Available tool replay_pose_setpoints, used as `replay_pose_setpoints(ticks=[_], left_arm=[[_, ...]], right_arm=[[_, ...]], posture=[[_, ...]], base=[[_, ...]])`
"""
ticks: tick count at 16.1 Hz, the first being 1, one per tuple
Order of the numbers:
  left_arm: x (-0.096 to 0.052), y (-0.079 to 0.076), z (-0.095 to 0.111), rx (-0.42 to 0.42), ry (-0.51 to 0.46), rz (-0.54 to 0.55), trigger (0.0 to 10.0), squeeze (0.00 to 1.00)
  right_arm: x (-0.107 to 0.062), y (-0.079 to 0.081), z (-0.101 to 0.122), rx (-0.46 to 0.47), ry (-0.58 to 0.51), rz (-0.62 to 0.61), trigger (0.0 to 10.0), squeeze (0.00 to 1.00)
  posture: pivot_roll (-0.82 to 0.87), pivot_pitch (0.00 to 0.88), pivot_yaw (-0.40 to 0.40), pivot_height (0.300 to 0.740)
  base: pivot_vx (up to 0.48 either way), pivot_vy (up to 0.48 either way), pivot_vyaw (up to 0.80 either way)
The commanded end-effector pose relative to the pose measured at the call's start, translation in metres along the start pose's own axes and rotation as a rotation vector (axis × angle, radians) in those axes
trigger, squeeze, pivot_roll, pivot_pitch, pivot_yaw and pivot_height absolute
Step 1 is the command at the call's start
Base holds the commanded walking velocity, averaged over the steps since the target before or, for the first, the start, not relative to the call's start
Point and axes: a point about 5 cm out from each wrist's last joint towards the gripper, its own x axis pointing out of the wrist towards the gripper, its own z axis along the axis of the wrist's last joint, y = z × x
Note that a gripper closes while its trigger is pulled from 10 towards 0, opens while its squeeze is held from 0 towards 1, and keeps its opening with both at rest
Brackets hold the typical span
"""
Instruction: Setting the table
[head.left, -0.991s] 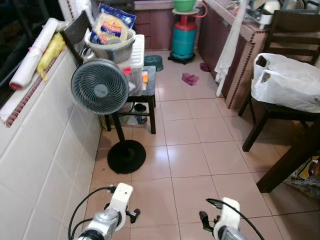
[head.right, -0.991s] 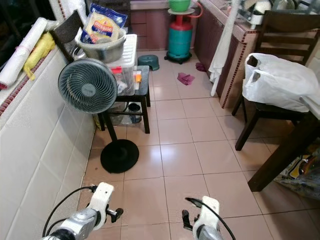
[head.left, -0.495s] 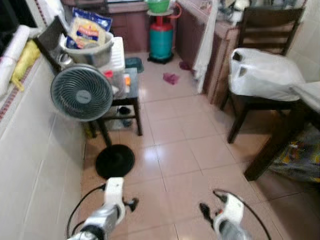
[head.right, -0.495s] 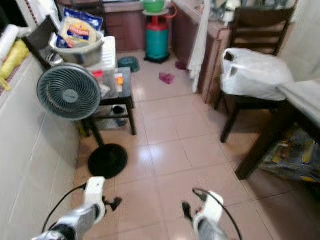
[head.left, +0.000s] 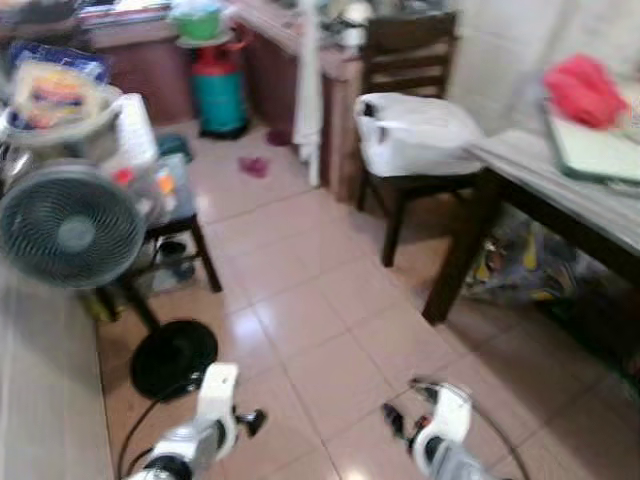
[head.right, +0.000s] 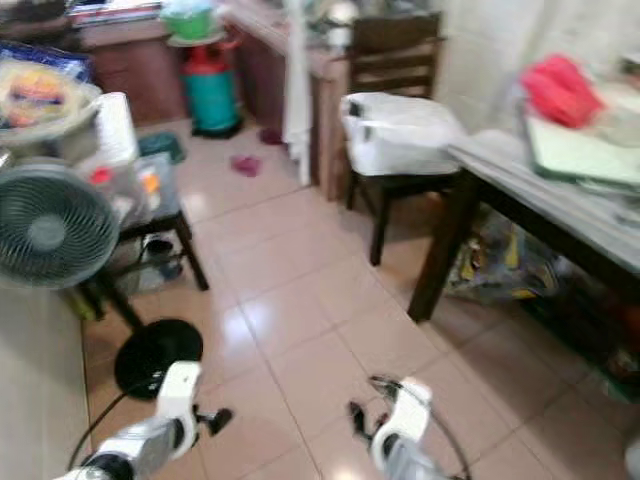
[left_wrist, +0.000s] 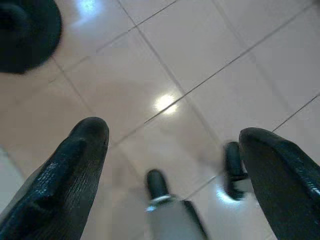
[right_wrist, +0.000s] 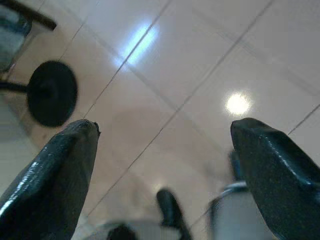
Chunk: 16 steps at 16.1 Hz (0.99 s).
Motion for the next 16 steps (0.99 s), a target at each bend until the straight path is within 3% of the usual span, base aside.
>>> replay_pose_setpoints(ticks=[1, 5, 6, 7, 10, 13, 16], left_arm=[[0.002, -0.006, 0.005, 0.039, -0.006, -0.019, 10.0, 0.00], [0.001, -0.006, 0.007, 0.100, 0.000, -0.040, 10.0, 0.00], [0.001, -0.006, 0.007, 0.125, 0.003, -0.042, 10.0, 0.00], [0.001, -0.006, 0.007, 0.130, 0.003, -0.040, 10.0, 0.00], [0.002, -0.008, 0.005, 0.110, 0.018, -0.056, 10.0, 0.00], [0.002, -0.010, 0.003, 0.123, 0.041, -0.080, 10.0, 0.00], [0.001, -0.009, 0.004, 0.152, 0.047, -0.085, 10.0, 0.00]], right_arm=[[-0.002, -0.009, 0.001, -0.019, 0.004, -0.020, 10.0, 0.00], [-0.004, -0.010, -0.010, -0.158, 0.057, -0.019, 10.0, 0.00], [-0.006, -0.013, -0.019, -0.323, 0.104, -0.026, 10.0, 0.00], [-0.008, -0.016, -0.023, -0.372, 0.123, -0.029, 10.0, 0.00], [-0.009, -0.021, -0.022, -0.376, 0.111, -0.033, 10.0, 0.00], [-0.011, -0.029, -0.015, -0.448, 0.092, -0.068, 10.0, 0.00], [-0.011, -0.030, -0.010, -0.450, 0.073, -0.072, 10.0, 0.00]], posture=[[-0.10, 0.000, 0.067, 0.740], [-0.10, 0.000, 0.056, 0.740], [-0.10, 0.000, 0.044, 0.740], [-0.10, 0.000, 0.034, 0.740], [-0.11, 0.000, 0.014, 0.740], [-0.11, 0.000, 0.011, 0.740], [-0.11, 0.000, 0.023, 0.740]], base=[[0.000, 0.000, -0.76], [0.000, 0.000, -0.76], [0.000, 0.000, 0.00], [0.000, 0.000, 0.00], [0.000, 0.000, 0.00], [0.000, 0.000, 0.00], [0.000, 0.000, 0.00]])
